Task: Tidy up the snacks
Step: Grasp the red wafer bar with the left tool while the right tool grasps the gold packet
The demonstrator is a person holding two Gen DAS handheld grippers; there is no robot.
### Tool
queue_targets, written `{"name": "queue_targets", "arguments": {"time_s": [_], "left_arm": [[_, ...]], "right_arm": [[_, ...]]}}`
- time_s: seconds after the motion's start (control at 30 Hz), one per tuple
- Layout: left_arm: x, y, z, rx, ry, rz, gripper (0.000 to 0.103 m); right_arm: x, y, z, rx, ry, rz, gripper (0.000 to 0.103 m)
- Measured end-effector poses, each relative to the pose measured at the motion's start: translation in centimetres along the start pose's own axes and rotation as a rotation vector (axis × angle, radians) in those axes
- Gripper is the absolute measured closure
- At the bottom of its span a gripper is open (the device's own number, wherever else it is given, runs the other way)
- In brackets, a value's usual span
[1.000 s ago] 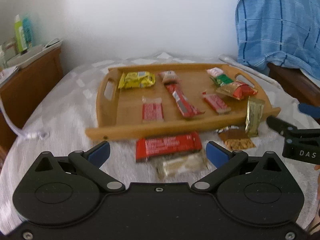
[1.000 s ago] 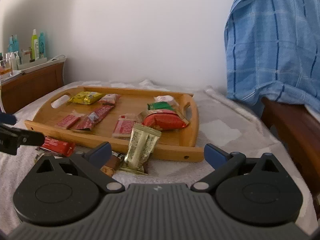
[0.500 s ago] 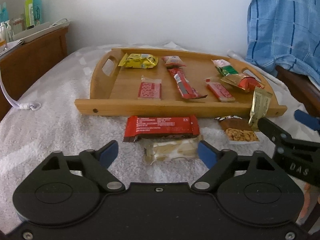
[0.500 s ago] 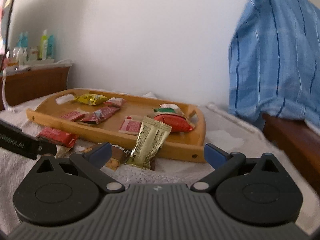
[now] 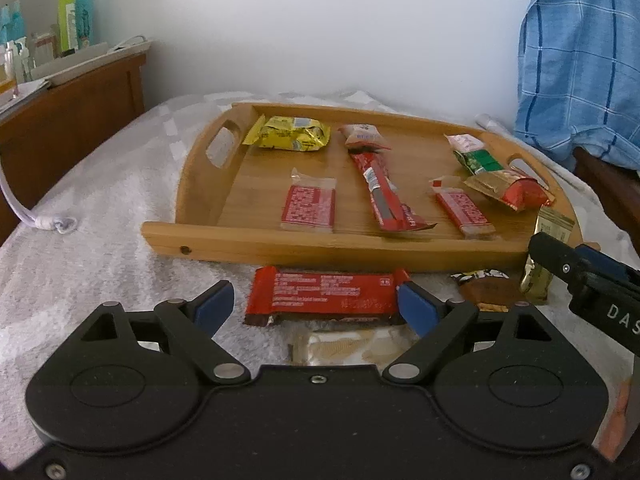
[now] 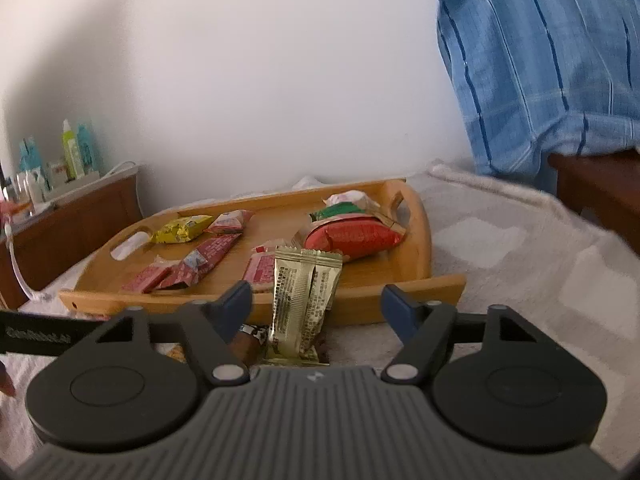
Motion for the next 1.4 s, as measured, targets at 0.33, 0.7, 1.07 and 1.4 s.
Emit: {"name": "queue_targets", "arguments": {"time_s": [0.33, 0.7, 1.07, 1.4], "left_arm": [[-0.8, -1.1, -0.4, 0.022, -0.006, 0.010, 0.015], [-1.5, -1.0, -0.4, 0.019, -0.056, -0.001, 0.035], [-2.0, -0.1, -0.1, 0.041, -0.085, -0.005, 0.040], [-2.1, 1.2, 0.5, 0.032, -0.095, -0.010, 0.040]], "right_arm": [[1.5, -0.5, -0.8, 0.079, 0.075, -0.068, 0.041], [1.5, -0.8, -1.2, 0.103, 0.034, -0.059, 0.051], [1.3, -0.3, -1.0, 0.103, 0.000, -0.051, 0.066], [0.9, 1.1, -0.5, 0.083, -0.016, -0.051, 0.067]]}}
Point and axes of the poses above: each gripper's, at about its wrist camera, not at the fingertips, and y roughly against the way its jaws point, x to its left, z to its top, the point moved 1 cm from there along -y, roughly the way its jaws point, and after that the axes turned 14 degrees about -x, right-handed, at the moved point
